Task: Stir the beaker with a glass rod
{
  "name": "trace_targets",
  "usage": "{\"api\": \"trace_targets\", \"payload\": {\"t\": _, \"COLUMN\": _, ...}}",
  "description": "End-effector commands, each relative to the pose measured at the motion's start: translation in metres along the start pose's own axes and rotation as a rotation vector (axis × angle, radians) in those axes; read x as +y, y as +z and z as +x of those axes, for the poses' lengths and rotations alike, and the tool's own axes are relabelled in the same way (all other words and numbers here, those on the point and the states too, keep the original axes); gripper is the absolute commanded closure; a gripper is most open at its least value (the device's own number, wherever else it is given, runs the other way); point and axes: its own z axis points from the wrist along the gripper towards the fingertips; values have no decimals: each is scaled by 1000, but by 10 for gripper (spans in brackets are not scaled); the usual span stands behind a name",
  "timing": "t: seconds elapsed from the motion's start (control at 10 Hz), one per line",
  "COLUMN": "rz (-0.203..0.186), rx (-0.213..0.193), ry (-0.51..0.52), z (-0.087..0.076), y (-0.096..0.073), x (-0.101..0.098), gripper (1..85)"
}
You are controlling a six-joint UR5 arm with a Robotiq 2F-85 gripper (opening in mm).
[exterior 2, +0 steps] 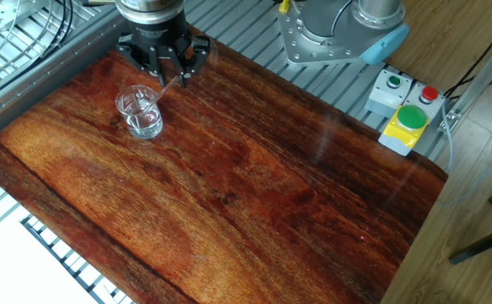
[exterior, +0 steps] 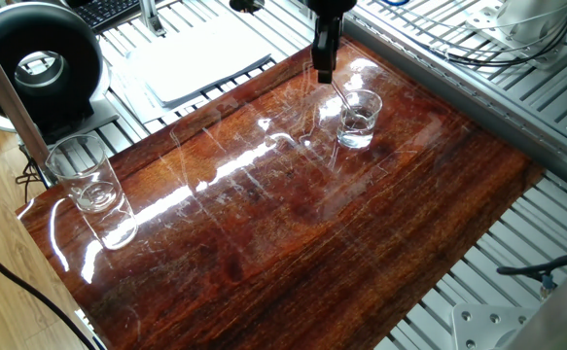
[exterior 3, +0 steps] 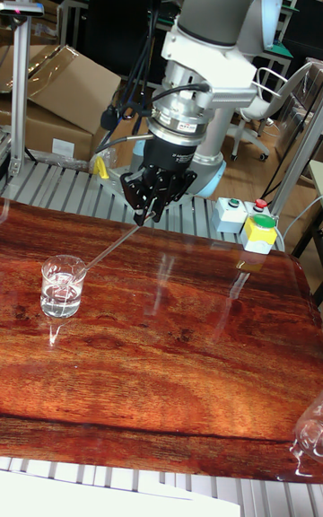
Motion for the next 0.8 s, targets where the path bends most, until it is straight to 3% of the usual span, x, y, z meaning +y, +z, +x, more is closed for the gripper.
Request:
{"api": "trace_targets", "payload": {"t": 0.0, "rz": 7, "rx": 1, "ry": 47, "z": -6, "y": -4, "x": 4, "gripper": 513}}
{"api": "trace_targets", "payload": {"t": 0.3, "rz": 31, "rx": 3, "ry": 70, "z": -10, "y": -3, "x": 3, "gripper": 513}}
{"api": "trace_targets", "payload": {"t": 0.7, "rz": 114, "rx": 22, "ry": 78, "z": -11, "y": 1, "x": -10, "gripper": 520}}
